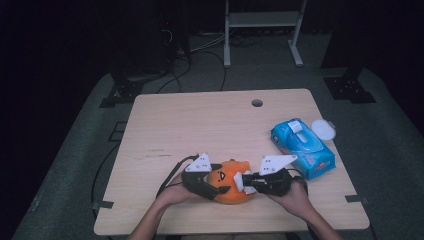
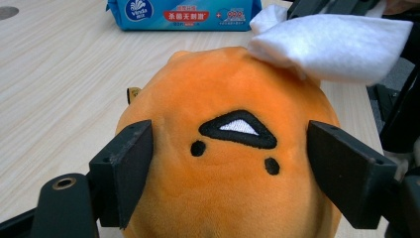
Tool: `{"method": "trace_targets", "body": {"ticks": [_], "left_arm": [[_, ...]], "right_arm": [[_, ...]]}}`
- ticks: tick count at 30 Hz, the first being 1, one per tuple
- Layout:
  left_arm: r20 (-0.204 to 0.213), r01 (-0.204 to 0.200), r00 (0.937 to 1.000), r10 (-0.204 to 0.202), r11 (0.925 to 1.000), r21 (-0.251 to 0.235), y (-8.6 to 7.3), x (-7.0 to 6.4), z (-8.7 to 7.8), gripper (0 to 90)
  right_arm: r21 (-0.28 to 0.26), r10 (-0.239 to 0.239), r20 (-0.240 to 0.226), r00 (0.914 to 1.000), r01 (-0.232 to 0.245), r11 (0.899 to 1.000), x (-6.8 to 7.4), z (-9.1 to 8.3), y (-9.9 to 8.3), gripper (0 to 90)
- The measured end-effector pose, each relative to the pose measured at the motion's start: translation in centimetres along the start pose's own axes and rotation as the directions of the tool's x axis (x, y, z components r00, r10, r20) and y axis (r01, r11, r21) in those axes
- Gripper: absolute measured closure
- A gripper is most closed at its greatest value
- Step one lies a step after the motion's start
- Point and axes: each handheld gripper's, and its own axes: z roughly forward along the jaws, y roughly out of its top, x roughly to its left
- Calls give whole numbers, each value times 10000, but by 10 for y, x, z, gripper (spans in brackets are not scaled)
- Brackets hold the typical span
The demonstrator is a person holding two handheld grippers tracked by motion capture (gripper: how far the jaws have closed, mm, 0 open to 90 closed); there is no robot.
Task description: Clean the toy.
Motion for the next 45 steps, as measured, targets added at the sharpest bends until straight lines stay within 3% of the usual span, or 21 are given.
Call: {"method": "trace_targets", "body": {"ticks": [2,4,7,9,13,16,18,23,25,28,31,33,34,39,45], "left_arm": [[79,16,10000,-17,10000,12,2,1,-3,177],[177,-138,9997,139,9999,-62,5,0,-10,147],[288,-289,9991,296,9993,-239,8,0,-18,196],[57,-846,9964,845,9962,199,6,-1,-16,242],[21,-392,9992,392,9992,48,3,4,-13,311],[-17,1,10000,-2,9999,-137,1,7,-12,313],[-59,56,10000,-57,9998,-191,1,8,-11,308],[-315,75,9995,-85,9995,-302,4,8,-3,298],[-676,343,9970,-370,9985,-418,3,10,0,295],[-1192,693,9902,-722,9972,-278,4,12,-1,210],[-753,810,9935,-857,9947,-629,6,14,-10,155],[-279,761,9966,-778,9954,-581,6,13,-13,152],[-356,492,9981,-507,9979,-416,4,12,-11,208],[-526,495,9973,-513,9981,-356,3,13,-5,271],[-438,855,9951,-881,9946,-580,-2,18,-8,293]], "right_arm": [[146,-168,147,9998,166,9998,2,4,2,844],[88,21,68,10000,-21,10000,0,7,-2,844],[7,139,173,9998,-139,9999,-1,7,-4,844],[-6,160,162,9997,-160,9999,-2,6,-5,844],[168,91,399,9992,-98,9998,-5,2,-13,844],[376,351,642,9973,-375,9986,-11,-9,-28,843],[362,543,649,9964,-567,9977,-12,-12,-33,843],[182,329,582,9978,-340,9993,-6,-8,-24,843],[15,199,516,9985,-200,9998,-3,-5,-17,843],[97,8,720,9974,-15,10000,-3,0,-12,844],[73,324,596,9977,-329,9994,-7,2,-16,844],[-118,636,562,9964,-630,9979,-10,1,-17,842],[-201,677,584,9960,-666,9976,-10,1,-15,842],[-117,209,683,9974,-202,9997,-1,6,-8,843],[-8,311,829,9961,-312,9995,-8,-2,-16,845]]}}
